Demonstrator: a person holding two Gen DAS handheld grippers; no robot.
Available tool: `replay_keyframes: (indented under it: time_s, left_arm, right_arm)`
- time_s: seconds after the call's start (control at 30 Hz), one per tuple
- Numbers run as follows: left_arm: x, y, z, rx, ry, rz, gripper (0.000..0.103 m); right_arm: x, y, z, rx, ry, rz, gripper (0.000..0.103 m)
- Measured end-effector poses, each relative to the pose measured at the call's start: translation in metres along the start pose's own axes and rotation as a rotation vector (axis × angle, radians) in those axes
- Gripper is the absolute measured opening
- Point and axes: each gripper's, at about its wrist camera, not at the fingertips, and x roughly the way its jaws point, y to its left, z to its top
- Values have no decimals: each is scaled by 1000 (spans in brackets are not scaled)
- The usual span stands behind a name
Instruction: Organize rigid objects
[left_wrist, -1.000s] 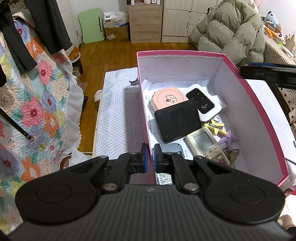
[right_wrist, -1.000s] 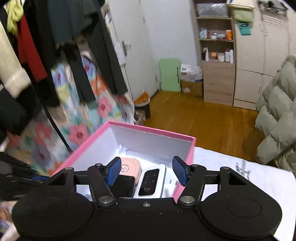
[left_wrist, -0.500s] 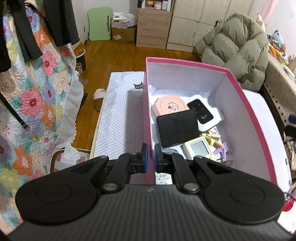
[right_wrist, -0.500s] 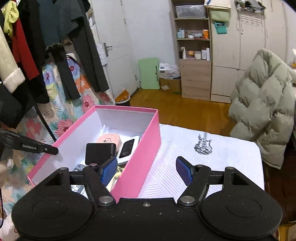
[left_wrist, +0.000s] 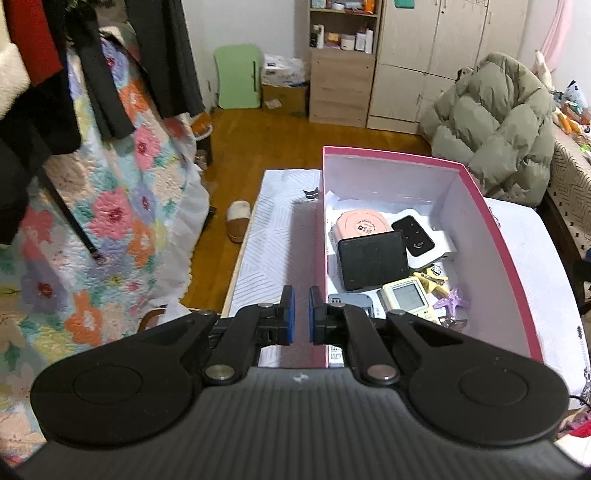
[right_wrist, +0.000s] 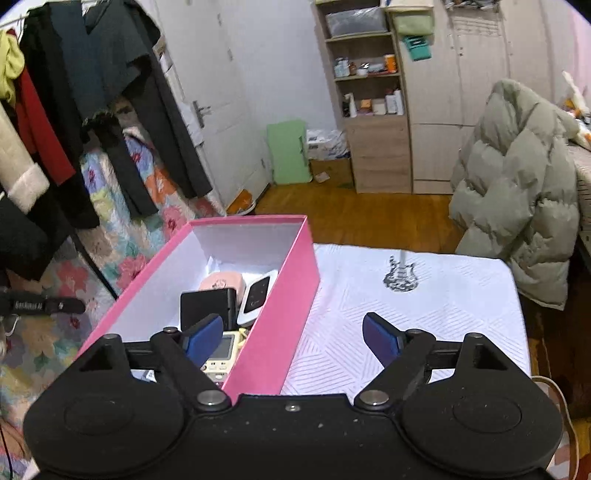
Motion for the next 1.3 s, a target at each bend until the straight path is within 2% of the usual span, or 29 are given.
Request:
replay_keyframes:
  time_s: [0.17,0.23,0.33,0.43,0.57,0.73,0.83,0.93,1.03,1.3]
  left_arm:
    - [-23,-14,-8,7,-27,0,11]
    - [-30,-21,-11,11,-33,-3,27]
    - [-39,-36,-15,27,-54,0,44]
    - [-45,-50,-17,32,-63,-19,51]
    - [-50,-68,-23,43,-68,-55,63]
    - [-52,-89,-32,55,-55,-51,82]
    - [-54,-101,-39,72,-42,-48,88]
    - [-55,-107,-45,67,-38,-66,95]
    - [-55,-112,-51,52,-47,-73,95]
    - [-52,-117,-61,37,-51,-17,95]
  right_arm:
    - [-29,3,5,-8,-53,-16,95]
    - [-41,4,7,-13,-70,-28,98]
    - [-59,12,11,-63,-99,-81,99]
    - [-75,13,18,-53,-111,-131,99]
    - [-87,14,17,-40,-93,-145,99]
    - [-92,23,1,-57,-83,-167,99]
    - [-95,31,-9,-100,-92,-228,99]
    - [-99,38,-18,-144,-101,-237,99]
    - [-101,39,-23,-165,-103,-228,99]
    - [-93,26,-30,-99,-71,-266,99]
